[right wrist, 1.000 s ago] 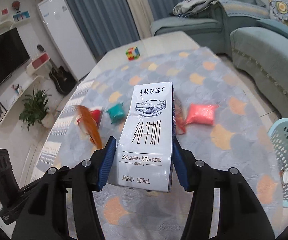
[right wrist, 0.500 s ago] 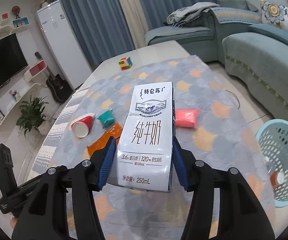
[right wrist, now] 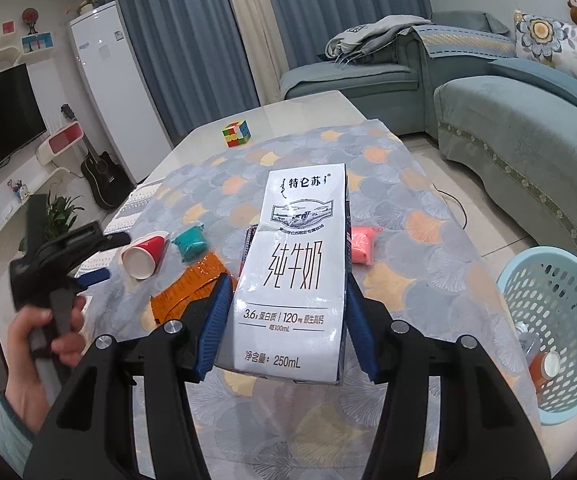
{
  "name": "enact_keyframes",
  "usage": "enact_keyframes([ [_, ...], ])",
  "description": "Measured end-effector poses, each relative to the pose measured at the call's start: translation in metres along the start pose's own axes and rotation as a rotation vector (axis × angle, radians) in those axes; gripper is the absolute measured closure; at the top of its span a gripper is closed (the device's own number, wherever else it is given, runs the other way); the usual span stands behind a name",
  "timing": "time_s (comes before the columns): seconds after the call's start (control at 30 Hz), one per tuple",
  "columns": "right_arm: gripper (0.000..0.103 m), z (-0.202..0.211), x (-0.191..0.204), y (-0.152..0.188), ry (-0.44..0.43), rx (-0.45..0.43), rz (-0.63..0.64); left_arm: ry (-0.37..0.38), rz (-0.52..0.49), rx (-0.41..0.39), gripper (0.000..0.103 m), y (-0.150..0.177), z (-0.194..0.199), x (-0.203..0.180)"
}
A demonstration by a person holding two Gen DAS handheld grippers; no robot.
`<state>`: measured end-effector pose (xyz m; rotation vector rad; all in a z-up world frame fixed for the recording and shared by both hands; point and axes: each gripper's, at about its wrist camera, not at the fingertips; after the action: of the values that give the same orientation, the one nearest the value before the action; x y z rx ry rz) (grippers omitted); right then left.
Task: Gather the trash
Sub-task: 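Grasp the red-and-white paper cup with the left tool while the right tool holds the milk carton, then carry cup and carton over the blue basket and open both tools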
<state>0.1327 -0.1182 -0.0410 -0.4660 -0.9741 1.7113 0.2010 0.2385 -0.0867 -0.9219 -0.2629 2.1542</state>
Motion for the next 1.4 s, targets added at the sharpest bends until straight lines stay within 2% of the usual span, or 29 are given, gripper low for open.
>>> enact_keyframes([
  [0.13,0.051,-0.005,-0.002,0.002,-0.004,0.011,-0.002,-0.056,0.012,0.013,0.020,-0.004,-0.018,-0.002],
  [0.27,0.051,-0.007,-0.005,0.002,-0.006,0.012,-0.010,-0.100,-0.006,0.039,0.043,-0.002,-0.031,-0.004],
  [0.37,0.051,-0.004,-0.009,0.002,0.002,0.004,-0.015,-0.110,-0.048,0.004,0.045,0.003,-0.025,-0.006],
  [0.47,0.051,0.004,-0.019,-0.001,0.018,-0.019,-0.032,-0.088,-0.102,-0.025,0.045,0.016,-0.010,-0.016],
  [0.67,0.051,0.042,-0.060,-0.011,0.056,-0.089,-0.150,0.070,-0.194,-0.077,0.045,0.068,0.039,-0.066],
  [0.8,0.051,0.077,-0.098,-0.017,0.123,-0.155,-0.223,0.175,-0.338,-0.082,0.045,0.103,0.070,-0.135],
  [0.9,0.051,0.097,-0.132,-0.013,0.200,-0.174,-0.286,0.264,-0.418,-0.046,0.045,0.131,0.080,-0.182],
  [1.0,0.051,0.110,-0.162,-0.005,0.282,-0.173,-0.335,0.325,-0.477,0.004,0.045,0.162,0.076,-0.227],
  [1.13,0.051,0.114,-0.205,0.012,0.368,-0.144,-0.418,0.377,-0.545,0.062,0.045,0.204,0.064,-0.269],
  [1.27,0.051,0.102,-0.233,0.031,0.396,-0.086,-0.497,0.399,-0.615,0.146,0.044,0.244,0.037,-0.298],
  [1.4,0.049,0.088,-0.251,0.047,0.419,-0.042,-0.561,0.432,-0.663,0.235,0.043,0.267,0.008,-0.309],
])
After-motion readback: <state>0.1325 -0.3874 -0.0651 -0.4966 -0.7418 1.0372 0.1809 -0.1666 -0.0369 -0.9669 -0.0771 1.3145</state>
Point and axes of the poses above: each gripper's, at about its wrist camera, not at the fingertips, and z roughly against the way its jaws point, x to its left, y to its underside, and after that the axes turned 8 degrees about z, right-handed
